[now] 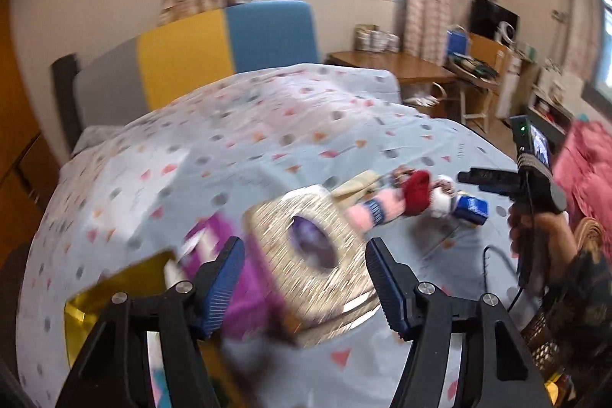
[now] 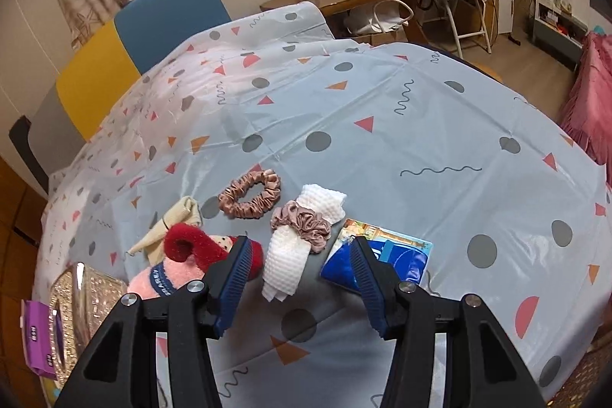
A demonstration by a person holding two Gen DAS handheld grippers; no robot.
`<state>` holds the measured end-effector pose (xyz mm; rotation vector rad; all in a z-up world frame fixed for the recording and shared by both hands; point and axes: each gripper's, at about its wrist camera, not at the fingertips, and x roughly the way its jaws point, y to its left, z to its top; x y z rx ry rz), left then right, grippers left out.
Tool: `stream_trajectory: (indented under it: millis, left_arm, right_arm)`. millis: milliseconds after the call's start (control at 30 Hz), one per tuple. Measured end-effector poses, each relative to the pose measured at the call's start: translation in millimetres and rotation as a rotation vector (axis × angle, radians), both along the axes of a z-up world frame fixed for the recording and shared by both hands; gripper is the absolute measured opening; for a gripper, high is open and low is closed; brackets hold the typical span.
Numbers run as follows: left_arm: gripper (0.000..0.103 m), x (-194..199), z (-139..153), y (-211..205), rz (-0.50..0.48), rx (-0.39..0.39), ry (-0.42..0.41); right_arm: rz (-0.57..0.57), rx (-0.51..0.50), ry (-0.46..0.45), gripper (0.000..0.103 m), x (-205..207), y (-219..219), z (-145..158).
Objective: Organize soft objects
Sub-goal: 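Reach the left tool to the beige rolled bandage and close on it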
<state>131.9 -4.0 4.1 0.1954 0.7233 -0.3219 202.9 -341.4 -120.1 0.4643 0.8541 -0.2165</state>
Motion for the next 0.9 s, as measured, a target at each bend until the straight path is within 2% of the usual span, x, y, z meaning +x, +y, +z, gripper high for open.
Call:
stream_trajectory:
  millis: [133,267,400,467,600,733,900]
  left_arm:
    - [0.063,48.2,3.2,-47.6,-0.057,0.063,0.039]
    - [0.061,96.1,-11.9,-87.3,-0.088,0.112,0.115]
    - [0.06,143.1,-47.0,-125.1,-0.102,0.239,0.189]
    - [0.059,160.8,-65.1,-135.8,-0.111,0.277,0.235]
    - [0.059,194.5,-97.5,-155.8,-0.135,0.33,0.323]
    - [0.06,217.8,-121.5,-173.5,-0.159,0.394,0.365]
    - [0.063,237.9,-148.6,-188.5,-0.193,0.436,0.427]
  right_arm:
    - [0.002,0.036,-0.01,0.054,1.1,-0.4,1.4]
    - [-0.001,0.057,-0.022,0.054,-1.0,-2.8,3.1]
    - [-0.007,0.096,-0.031,0.054,-2.6,-7.4,3.3]
    - [-0.008,0.112,-0.039,0.054,-3.4,-8.9,4.4]
    - [-0.003,0.137,-0.055,0.054,-4.5,-10.4,6.5]
    - [0.009,0.171,-0.06,0.054,-4.3,-11.0,6.3]
    - [0.021,0.201,-0.067,0.054,-4.7,-10.4,6.9]
